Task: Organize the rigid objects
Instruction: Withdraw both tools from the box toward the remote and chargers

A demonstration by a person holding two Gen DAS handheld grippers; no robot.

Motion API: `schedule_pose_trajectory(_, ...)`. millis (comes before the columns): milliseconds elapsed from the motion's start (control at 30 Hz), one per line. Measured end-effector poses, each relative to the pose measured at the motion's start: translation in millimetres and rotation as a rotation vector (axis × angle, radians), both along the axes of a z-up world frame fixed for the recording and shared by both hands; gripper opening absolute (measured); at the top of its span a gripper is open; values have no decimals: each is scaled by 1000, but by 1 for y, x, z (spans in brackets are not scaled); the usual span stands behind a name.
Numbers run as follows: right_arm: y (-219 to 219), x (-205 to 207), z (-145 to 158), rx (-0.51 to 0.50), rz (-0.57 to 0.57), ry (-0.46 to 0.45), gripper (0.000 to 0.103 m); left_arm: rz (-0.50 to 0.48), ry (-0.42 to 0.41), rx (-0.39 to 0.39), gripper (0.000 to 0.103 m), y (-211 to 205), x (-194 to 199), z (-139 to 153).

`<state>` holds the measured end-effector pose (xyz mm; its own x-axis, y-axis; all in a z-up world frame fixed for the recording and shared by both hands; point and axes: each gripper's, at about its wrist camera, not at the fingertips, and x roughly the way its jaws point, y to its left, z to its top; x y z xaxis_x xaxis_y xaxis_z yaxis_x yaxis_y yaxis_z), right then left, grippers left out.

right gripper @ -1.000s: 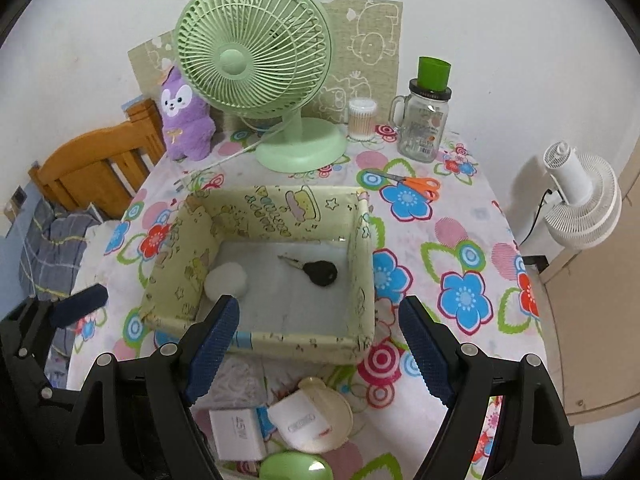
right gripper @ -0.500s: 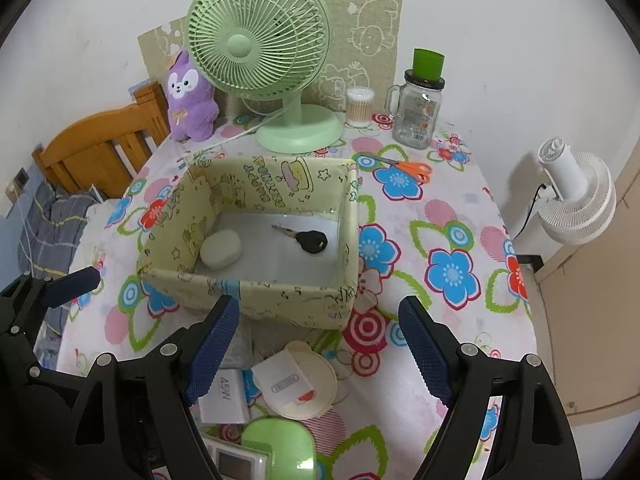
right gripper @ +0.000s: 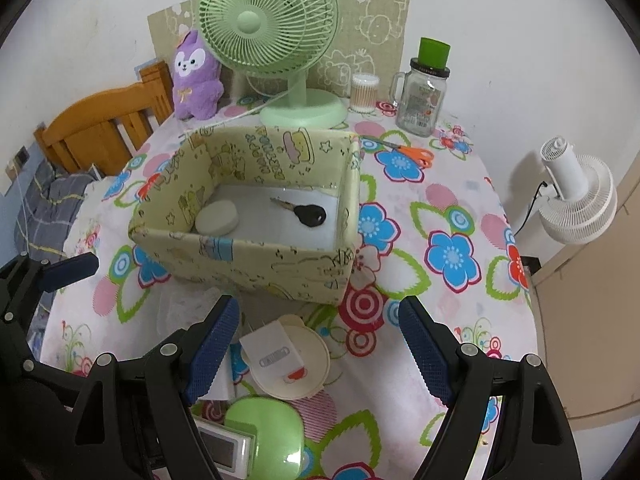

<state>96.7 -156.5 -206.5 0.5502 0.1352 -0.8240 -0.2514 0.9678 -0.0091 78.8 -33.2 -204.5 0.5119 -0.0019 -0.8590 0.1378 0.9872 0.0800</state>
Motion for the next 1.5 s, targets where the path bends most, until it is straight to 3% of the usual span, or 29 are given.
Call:
schedule_pose_trajectory(700,-2,-28,-39,7,-9,46,84,-50,58,-1,102,3,-29,-42)
schedule_pose_trajectory(1033,-7,-51,-55,-15,-16,80,84,-77,102,-58,102,3,-46,-56)
schedule_pose_trajectory(1200,-9,-62,-60,-13,-21,97,84,-106,107,-33,102,1,-58,-61)
schedule_pose_trajectory(1500,-13,-75,-72,-11,-42,135,84,-149,134,-58,102,-2,-70,-71)
